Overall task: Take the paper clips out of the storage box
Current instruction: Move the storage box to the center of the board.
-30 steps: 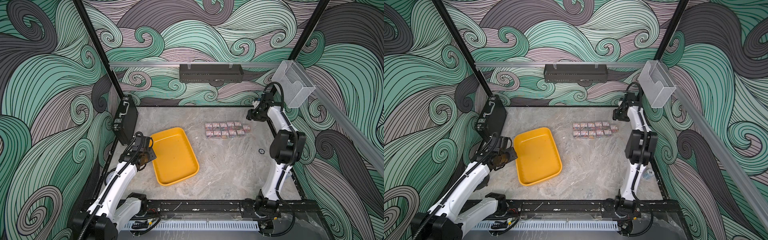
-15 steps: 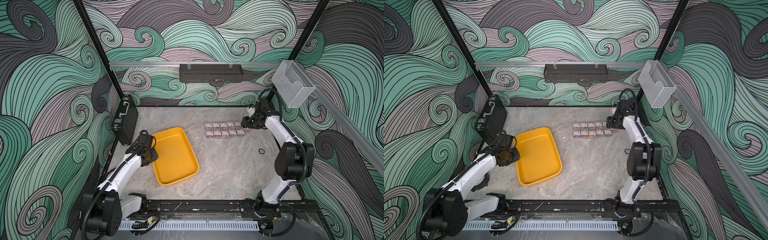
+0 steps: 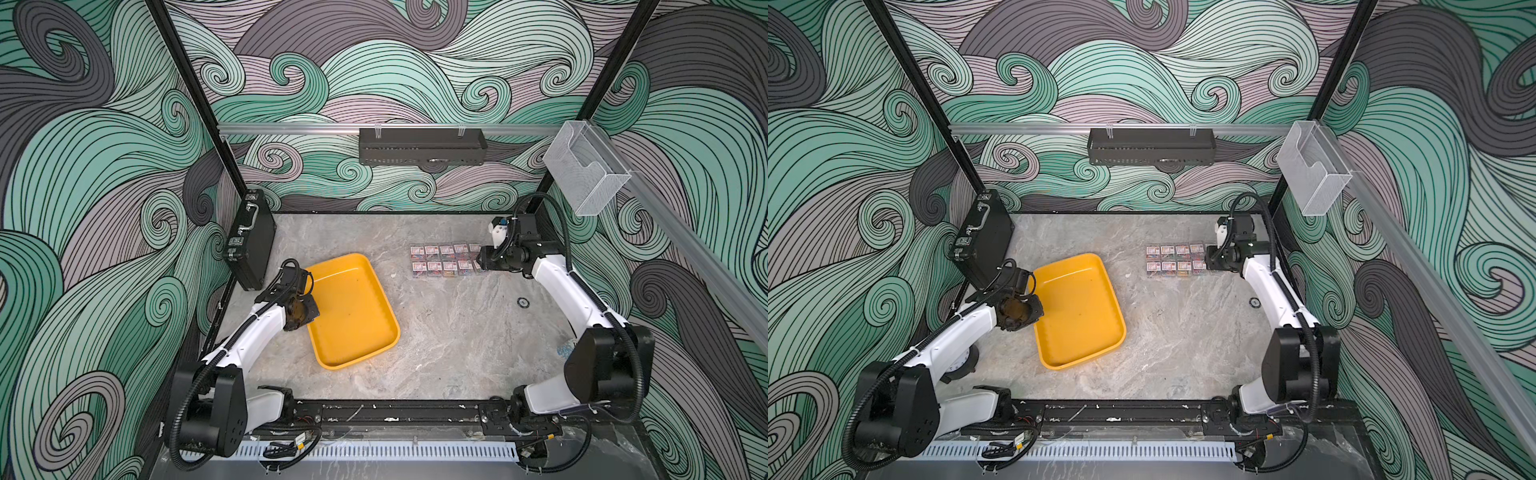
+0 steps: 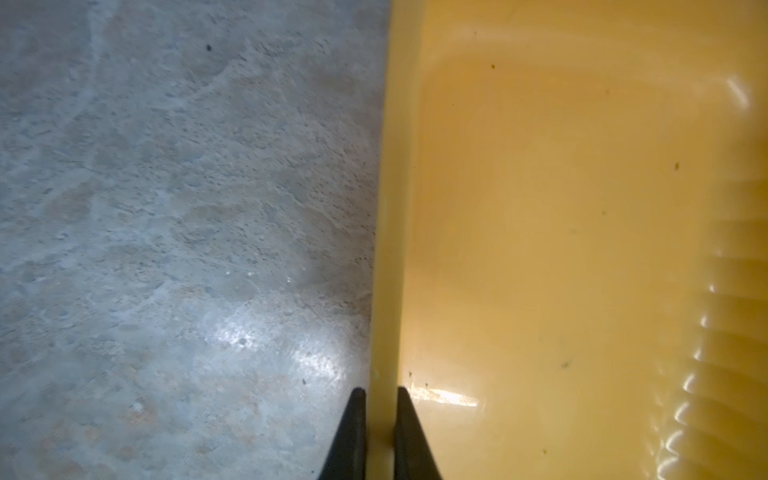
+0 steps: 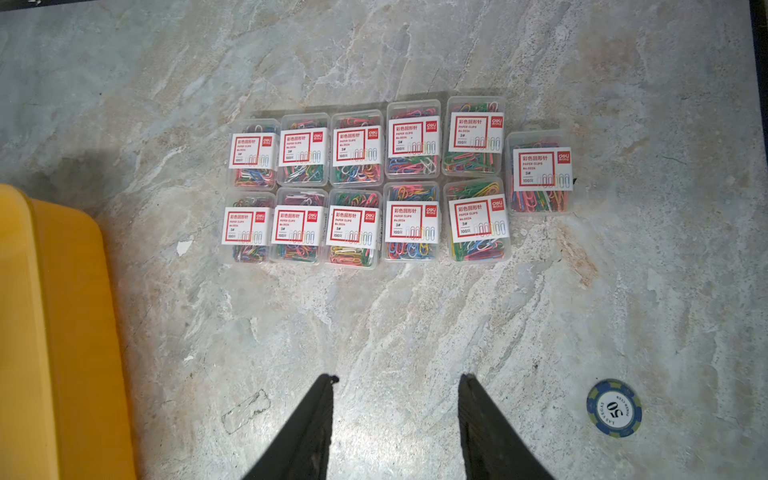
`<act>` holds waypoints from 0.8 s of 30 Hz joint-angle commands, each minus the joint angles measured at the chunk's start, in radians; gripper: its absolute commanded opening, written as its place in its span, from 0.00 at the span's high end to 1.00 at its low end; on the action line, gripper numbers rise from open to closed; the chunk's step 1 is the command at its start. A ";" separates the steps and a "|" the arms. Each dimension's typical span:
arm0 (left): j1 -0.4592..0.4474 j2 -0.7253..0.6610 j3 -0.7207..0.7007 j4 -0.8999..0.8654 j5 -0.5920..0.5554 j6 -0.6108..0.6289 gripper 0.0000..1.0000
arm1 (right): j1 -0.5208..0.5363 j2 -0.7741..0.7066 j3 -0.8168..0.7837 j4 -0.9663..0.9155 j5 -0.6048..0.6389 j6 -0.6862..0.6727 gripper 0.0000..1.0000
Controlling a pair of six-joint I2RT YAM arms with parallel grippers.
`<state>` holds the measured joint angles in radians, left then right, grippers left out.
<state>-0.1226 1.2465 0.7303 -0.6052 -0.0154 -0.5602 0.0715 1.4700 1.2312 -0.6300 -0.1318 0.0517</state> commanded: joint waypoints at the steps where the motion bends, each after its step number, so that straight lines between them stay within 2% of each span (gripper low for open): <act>1: 0.002 0.026 0.063 0.012 0.045 0.051 0.90 | 0.011 -0.063 -0.041 0.020 0.001 0.031 0.51; 5: 0.002 0.071 0.119 -0.004 0.062 0.112 0.93 | 0.022 -0.106 -0.078 0.016 0.002 0.040 0.51; 12: 0.001 0.168 0.191 0.026 0.083 0.144 0.98 | 0.045 -0.149 -0.113 0.016 0.002 0.058 0.52; 19: 0.005 0.364 0.381 -0.018 0.131 0.343 1.00 | 0.064 -0.183 -0.136 0.017 0.001 0.090 0.52; 24: 0.050 0.512 0.553 -0.075 0.140 0.402 1.00 | 0.092 -0.233 -0.176 0.012 0.020 0.107 0.53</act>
<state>-0.1059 1.7069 1.2007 -0.6273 0.0975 -0.2386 0.1486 1.2709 1.0710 -0.6086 -0.1303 0.1356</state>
